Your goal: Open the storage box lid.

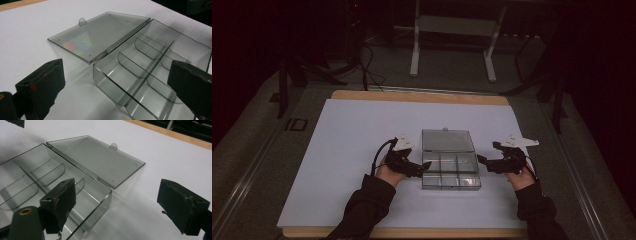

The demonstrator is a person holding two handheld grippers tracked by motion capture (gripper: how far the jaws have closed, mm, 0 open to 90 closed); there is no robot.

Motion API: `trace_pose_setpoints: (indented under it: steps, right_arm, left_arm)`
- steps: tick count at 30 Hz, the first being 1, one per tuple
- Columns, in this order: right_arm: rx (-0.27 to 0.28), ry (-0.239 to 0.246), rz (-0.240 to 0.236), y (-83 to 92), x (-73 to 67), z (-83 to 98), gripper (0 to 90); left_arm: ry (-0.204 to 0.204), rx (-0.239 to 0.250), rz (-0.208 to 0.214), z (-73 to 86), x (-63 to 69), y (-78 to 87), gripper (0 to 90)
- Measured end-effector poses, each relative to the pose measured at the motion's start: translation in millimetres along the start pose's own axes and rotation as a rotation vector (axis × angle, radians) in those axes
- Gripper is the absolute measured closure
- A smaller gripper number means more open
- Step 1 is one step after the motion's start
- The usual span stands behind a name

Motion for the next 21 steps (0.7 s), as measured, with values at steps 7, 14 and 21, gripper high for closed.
trace_pose_setpoints:
  steps: [7,14,21]
  right_arm:
    - [0.003,-0.003,0.006,8.5,-0.5,8.9,15.2]
    - [0.017,-0.021,0.017,15.1,-0.5,19.5,15.2]
    - [0.023,-0.034,0.047,22.0,2.4,31.1,15.2]
  left_arm:
    - [0.003,0.01,-0.015,8.7,2.8,9.4,2.3]
    - [0.006,0.019,-0.03,16.6,5.7,17.6,2.3]
    - [0.006,0.023,-0.049,25.3,9.0,24.7,2.3]
Point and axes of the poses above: each handheld gripper's, and its own axes: y roughly backward along the jaws, z roughly out of its underside, x roughly to its right, the point moved 7 cm from there along -y, roughly forward along the jaws, and after that the axes turned 8 degrees about z, right-handed, at the moved point
